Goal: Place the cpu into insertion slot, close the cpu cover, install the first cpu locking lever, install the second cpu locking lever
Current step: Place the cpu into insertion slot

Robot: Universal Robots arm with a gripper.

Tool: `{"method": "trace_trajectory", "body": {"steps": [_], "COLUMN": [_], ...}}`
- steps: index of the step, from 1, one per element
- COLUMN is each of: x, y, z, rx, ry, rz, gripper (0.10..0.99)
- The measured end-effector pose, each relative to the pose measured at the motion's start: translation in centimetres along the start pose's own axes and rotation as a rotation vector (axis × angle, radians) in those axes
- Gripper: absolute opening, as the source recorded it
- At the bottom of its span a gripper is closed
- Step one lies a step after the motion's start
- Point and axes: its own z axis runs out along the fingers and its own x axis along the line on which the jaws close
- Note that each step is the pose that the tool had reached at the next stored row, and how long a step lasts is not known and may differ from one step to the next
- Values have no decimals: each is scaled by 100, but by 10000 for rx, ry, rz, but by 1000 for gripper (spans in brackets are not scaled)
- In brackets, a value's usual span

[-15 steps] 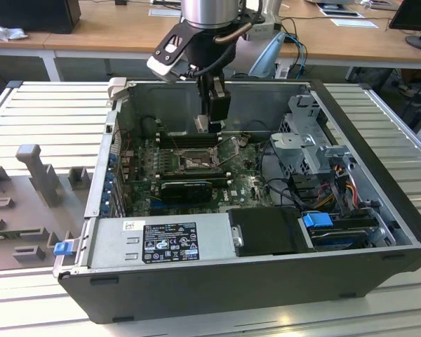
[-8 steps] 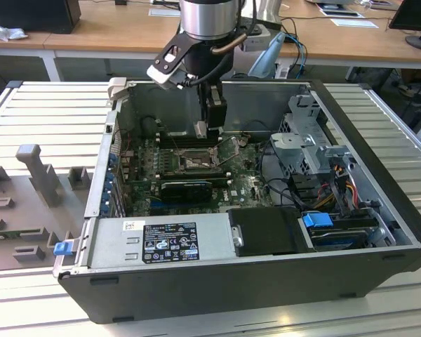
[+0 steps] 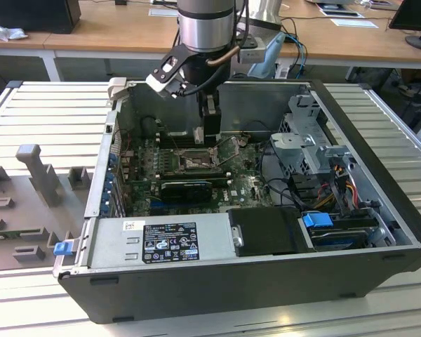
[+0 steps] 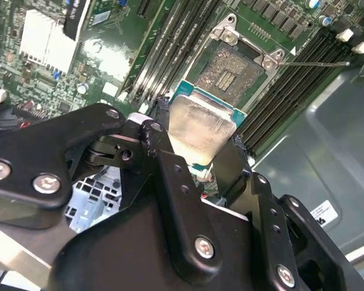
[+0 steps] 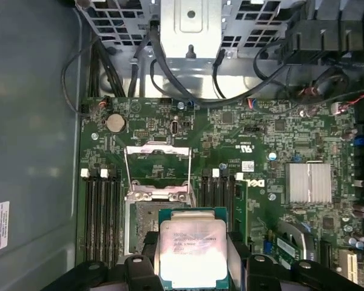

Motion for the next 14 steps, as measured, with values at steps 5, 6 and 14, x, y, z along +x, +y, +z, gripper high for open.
{"method": "trace_trajectory", "body": {"steps": [5, 6, 14], "x": [32, 41, 175], "y": [-83, -117, -172], "z": [107, 137, 403], "rx": [0, 1, 1], "ry": [1, 2, 4], "rz": [-13, -32, -55], "gripper": [533, 533, 533]}}
